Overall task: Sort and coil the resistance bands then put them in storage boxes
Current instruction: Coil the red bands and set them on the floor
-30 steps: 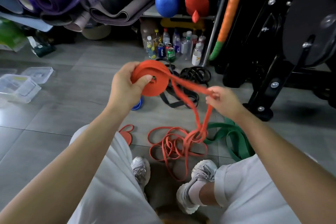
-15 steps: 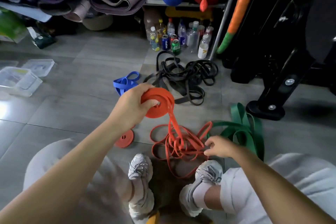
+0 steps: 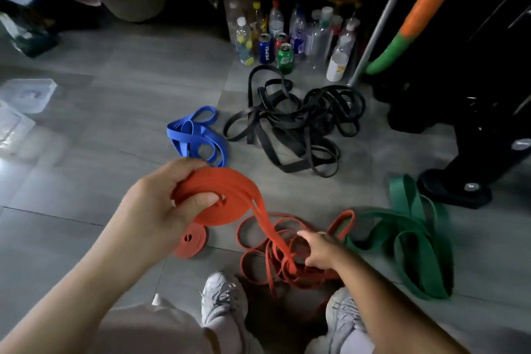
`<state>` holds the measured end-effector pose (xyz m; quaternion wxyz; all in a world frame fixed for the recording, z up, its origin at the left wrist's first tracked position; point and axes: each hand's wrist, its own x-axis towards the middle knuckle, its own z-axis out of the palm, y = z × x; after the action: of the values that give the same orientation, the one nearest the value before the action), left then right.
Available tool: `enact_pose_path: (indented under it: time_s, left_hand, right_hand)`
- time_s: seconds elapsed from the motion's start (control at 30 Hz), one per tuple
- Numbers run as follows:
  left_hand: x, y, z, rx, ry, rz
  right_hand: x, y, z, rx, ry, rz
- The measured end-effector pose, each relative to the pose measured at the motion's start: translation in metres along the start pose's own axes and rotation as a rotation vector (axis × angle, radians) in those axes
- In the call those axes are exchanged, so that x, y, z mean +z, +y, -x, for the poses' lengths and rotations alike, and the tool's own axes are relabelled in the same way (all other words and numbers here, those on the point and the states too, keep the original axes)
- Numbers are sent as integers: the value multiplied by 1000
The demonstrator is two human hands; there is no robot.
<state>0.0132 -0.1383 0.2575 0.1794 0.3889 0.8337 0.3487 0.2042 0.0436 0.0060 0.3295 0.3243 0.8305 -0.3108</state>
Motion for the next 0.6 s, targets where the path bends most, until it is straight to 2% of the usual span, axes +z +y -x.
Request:
enact_pose_path:
  time_s: [0.1,0.27,0.4,0.5,0.6]
  left_hand:
    - [4,-8,-7,-24,-22,-6]
    - [7,-15,-16,-43,-32,-12]
    - [14,-13,-23,-51,-12,34]
    - [17,-11,-29,-39,-13,62]
    - [18,-4,-35,-31,-16,55]
  right_hand:
    - [16,-1,-14,14,-83,71]
    - [34,-2,-26,-6,28,41]
    - [36,-11,-28,-23,13,46]
    - [43,-18,-22,22,-49,172]
    - [40,-20,-14,112,-82,169]
